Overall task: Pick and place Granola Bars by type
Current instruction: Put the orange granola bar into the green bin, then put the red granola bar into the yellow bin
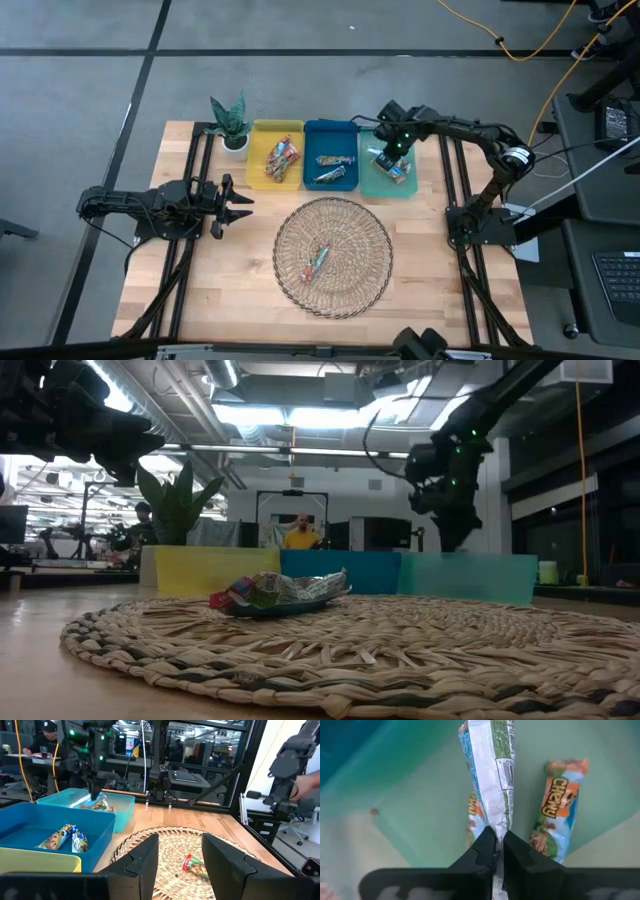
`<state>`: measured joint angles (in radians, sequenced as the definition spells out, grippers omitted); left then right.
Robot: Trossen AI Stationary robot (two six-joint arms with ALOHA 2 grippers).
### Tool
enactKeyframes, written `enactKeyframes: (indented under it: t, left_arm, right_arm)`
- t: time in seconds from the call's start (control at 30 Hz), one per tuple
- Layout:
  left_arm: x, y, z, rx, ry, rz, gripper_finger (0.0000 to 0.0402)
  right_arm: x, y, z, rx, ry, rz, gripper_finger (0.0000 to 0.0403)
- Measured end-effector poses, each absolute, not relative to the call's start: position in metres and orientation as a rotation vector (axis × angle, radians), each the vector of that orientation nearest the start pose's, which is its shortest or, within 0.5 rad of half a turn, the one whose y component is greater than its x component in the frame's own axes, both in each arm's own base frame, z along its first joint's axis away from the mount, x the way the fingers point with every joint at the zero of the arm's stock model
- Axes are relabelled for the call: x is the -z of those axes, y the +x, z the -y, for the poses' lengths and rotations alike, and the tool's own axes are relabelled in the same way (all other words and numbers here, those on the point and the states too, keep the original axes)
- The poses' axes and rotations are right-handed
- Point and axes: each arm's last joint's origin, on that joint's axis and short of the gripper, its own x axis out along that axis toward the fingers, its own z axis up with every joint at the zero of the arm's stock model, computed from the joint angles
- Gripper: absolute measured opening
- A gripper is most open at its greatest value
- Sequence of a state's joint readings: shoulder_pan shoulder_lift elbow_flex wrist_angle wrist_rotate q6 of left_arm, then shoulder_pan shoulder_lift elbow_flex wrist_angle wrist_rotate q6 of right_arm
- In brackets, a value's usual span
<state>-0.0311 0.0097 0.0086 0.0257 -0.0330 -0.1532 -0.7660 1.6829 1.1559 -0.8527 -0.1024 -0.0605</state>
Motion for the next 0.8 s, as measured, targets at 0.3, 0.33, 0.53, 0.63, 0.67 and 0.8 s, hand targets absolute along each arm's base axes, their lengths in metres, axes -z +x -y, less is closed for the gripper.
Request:
enactKeyframes:
  t: [0.3,0.33,0.53,0.63,0.67,0.8]
  left_arm:
    - [-0.168,0.098,0.002,0.000,-0.154,0.025,0.0143]
    - [-0.168,0.098,0.002,0.000,-0.154,0.025,0.0143]
    - [-0.168,0.098,0.002,0.000,-0.154,0.024,0.0143]
    - [-0.168,0.098,0.002,0.000,-0.154,0.024,0.0143]
    - [-0.168,0.098,0.002,0.000,-0.154,0.024,0.0143]
    - [-0.168,0.098,0.002,0.000,-0.154,0.025,0.0143]
  right_arm:
    - [-0.160,0.207,0.208,0.529,0.578,-1.270,0.0027]
    - [-0.158,0.206,0.208,0.524,0.588,-1.271,0.0032]
    - [-0.159,0.207,0.208,0.511,0.593,-1.262,0.0072]
    - [-0.164,0.208,0.209,0.503,0.593,-1.239,0.0099]
    - [-0.167,0.209,0.210,0.504,0.589,-1.232,0.0108]
    - [-0.184,0.208,0.209,0.513,0.567,-1.190,0.0144]
